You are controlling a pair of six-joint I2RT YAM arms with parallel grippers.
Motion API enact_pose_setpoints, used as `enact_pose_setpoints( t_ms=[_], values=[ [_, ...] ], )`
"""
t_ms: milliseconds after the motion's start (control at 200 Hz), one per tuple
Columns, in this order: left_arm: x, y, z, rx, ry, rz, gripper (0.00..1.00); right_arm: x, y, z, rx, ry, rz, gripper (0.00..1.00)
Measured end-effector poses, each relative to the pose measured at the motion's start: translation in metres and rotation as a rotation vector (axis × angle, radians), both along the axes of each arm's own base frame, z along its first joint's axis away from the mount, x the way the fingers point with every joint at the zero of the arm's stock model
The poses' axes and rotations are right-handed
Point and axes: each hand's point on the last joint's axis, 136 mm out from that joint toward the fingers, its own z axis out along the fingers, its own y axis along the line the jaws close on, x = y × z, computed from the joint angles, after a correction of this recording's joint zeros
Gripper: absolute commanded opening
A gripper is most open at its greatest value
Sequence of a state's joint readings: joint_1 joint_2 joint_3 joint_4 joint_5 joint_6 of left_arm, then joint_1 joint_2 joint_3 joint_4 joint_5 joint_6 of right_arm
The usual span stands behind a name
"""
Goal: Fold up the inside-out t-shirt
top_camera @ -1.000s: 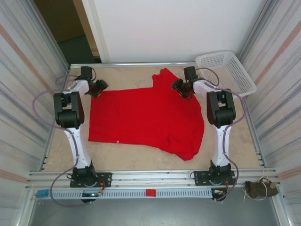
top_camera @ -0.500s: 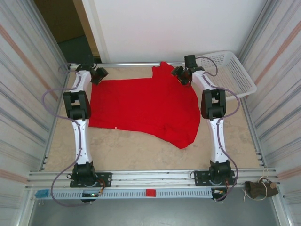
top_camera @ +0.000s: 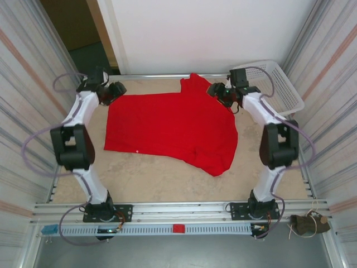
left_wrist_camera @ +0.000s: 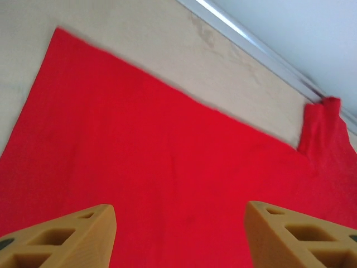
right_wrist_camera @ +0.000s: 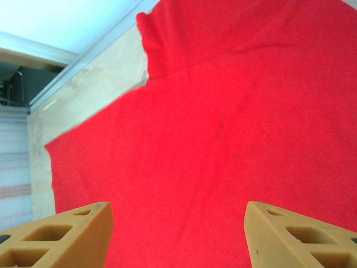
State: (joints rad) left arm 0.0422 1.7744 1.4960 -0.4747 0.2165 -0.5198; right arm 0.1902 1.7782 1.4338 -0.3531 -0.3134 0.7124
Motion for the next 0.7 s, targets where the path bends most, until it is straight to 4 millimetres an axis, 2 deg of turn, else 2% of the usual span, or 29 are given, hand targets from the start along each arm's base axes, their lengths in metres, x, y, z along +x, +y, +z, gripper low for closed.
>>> enact_pose_setpoints(
  t_ms=[55,105,271,356,506,701],
  values=[
    [-0.022,0.000,0.000,0.004,-0.002,0.003,0.63,-0.023,-0.005,0.003,-0.009,-0.006,0.005,0.63],
    [-0.036,0.002,-0.009,0.010,0.016,0.012,0.63,-0.041,-0.009,-0.002,-0.021,0.005,0.008,0.64],
    [-0.083,0.014,-0.079,0.066,0.194,0.059,0.63,-0.105,-0.003,-0.044,-0.100,0.102,0.074,0.69],
    [-0.103,0.020,-0.103,0.102,0.273,0.081,0.63,-0.134,0.003,-0.060,-0.129,0.146,0.123,0.71],
    [-0.109,0.029,-0.109,0.153,0.294,0.100,0.63,-0.164,0.008,-0.073,-0.169,0.169,0.174,0.72],
    [-0.101,0.037,-0.117,0.215,0.314,0.085,0.63,-0.179,0.006,-0.080,-0.191,0.179,0.181,0.72]
  ],
)
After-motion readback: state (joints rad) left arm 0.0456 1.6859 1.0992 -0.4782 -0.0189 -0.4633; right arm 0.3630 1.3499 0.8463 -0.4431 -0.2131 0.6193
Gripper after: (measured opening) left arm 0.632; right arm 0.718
